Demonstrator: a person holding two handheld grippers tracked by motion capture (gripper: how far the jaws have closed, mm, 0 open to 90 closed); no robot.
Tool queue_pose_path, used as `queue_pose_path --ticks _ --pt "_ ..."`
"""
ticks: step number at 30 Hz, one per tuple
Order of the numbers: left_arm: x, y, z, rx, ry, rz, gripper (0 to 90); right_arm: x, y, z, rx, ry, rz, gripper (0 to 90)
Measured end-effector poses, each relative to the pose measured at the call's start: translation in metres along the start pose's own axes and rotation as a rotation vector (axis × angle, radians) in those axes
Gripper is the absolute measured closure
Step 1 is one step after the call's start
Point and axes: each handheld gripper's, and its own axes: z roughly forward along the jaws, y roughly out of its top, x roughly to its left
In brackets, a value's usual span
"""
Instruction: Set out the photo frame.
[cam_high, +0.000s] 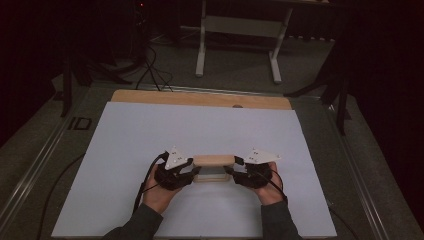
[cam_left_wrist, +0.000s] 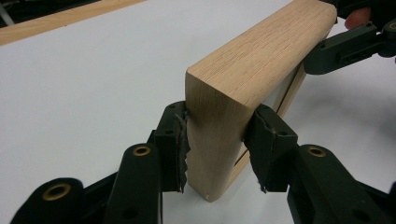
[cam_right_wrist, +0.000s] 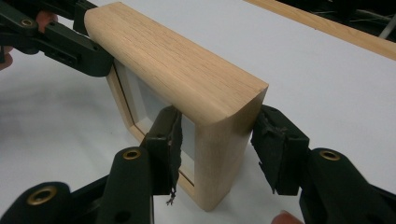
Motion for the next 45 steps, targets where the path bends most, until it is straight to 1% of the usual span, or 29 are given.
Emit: queue_pose_path --ticks 3,6,11,16,21,25,27,32,34,35,37,38,41,42,43,44,45 --pt "0.003 0.0 0.0 -0.001 -0.008 -0.004 59.6 0.001 0.001 0.002 -0.001 0.002 -0.004 52.4" --pt "0.005 0.0 0.0 -0.004 -0.011 -0.012 59.5 0.0 0.002 0.003 -0.005 0.003 0.002 52.5" --pt "0.007 0.0 0.001 -0.003 -0.015 -0.011 59.3 0.0 0.001 0.004 -0.008 0.003 0.006 52.7" --pt "0.011 0.001 0.002 -0.008 -0.026 -0.021 59.0 0.0 0.001 0.004 -0.011 0.003 0.01 53.7" --pt "0.012 0.001 0.003 -0.007 -0.022 -0.025 59.0 -0.001 0.002 0.006 -0.014 0.006 0.021 53.7" --pt "0.015 0.003 0.001 0.005 -0.016 -0.029 59.0 -0.002 0.003 0.009 -0.018 0.017 0.028 53.7" --pt "0.016 0.004 0.0 0.01 -0.008 -0.022 59.0 -0.002 0.004 0.01 -0.019 0.016 0.032 53.7" --pt "0.021 0.005 -0.003 0.004 0.003 -0.028 58.4 0.001 0.009 0.016 -0.008 0.014 0.031 53.7" --pt "0.021 0.005 -0.003 0.004 0.003 -0.028 58.3 0.001 0.01 0.017 -0.006 0.014 0.029 53.7" --pt "0.026 0.005 -0.003 -0.001 0.014 -0.037 58.2 0.001 0.013 0.02 -0.006 0.016 0.034 53.7" --pt "0.027 0.005 -0.002 -0.003 0.015 -0.042 58.1 0.0 0.015 0.023 -0.005 0.017 0.042 53.6" --pt "0.03 0.006 -0.001 -0.006 0.018 -0.051 58.1 -0.001 0.016 0.025 -0.003 0.016 0.047 53.5" --pt "0.032 0.008 0.0 -0.008 0.026 -0.056 58.3 -0.002 0.017 0.027 -0.004 0.011 0.054 53.5" --pt "0.034 0.009 0.002 -0.006 0.071 -0.066 64.5 -0.003 0.018 0.029 -0.005 0.003 0.059 55.0" --pt "0.037 0.01 0.003 -0.009 0.073 -0.081 66.9 -0.002 0.019 0.03 -0.006 0.011 0.06 55.9" --pt "0.039 0.009 0.004 -0.018 0.061 -0.083 67.5 -0.001 0.02 0.031 -0.004 0.014 0.053 55.7" --pt "0.039 0.009 0.004 -0.018 0.061 -0.083 67.3 -0.001 0.02 0.031 -0.004 0.014 0.053 55.7"
